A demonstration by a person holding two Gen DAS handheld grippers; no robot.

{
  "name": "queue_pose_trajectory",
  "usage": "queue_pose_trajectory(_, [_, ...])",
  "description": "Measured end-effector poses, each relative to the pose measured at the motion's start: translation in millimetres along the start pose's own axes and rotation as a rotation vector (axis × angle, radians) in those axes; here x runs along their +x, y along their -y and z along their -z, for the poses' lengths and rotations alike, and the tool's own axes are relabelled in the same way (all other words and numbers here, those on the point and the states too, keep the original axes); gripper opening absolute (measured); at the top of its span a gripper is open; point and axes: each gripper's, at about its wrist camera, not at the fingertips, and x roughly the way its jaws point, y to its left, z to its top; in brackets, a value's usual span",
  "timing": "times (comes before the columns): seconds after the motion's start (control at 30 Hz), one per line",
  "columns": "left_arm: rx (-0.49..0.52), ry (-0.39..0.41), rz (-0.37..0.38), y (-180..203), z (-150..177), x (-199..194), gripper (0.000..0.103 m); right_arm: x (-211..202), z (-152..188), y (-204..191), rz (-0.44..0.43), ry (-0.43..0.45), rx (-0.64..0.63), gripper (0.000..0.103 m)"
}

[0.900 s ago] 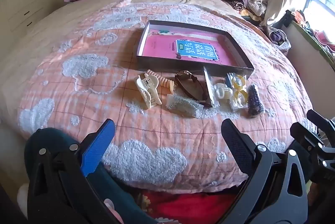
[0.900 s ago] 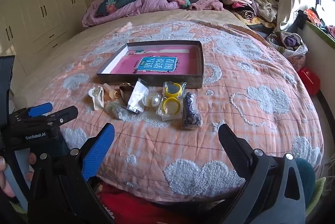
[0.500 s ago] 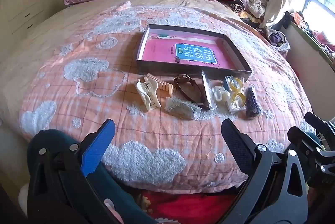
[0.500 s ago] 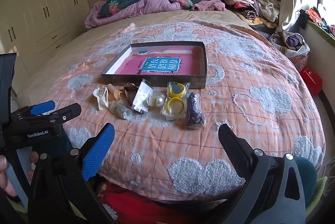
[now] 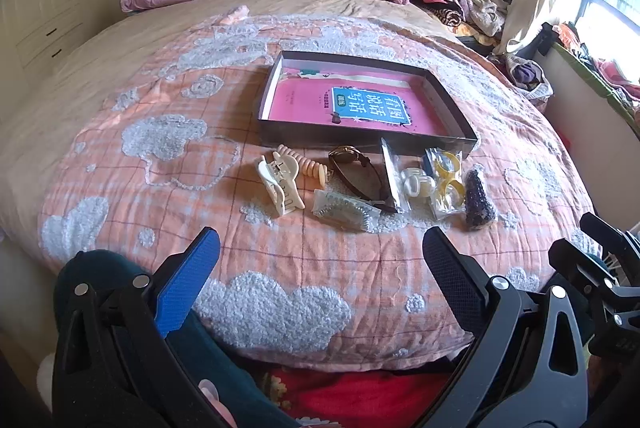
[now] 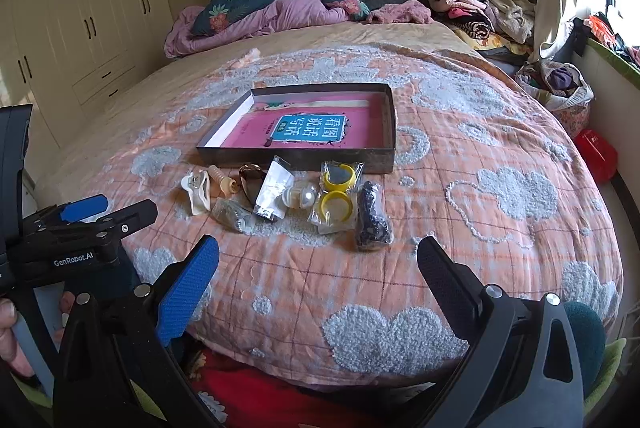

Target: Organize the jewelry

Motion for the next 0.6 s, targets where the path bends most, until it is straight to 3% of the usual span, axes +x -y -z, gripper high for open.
queue_pose_trajectory(0.6, [0.004,0.004,-0.002,1.1,-0.9,-0.8,0.095,-1.0,-0.3,-0.4,0.000,0.003,0.002,0.099])
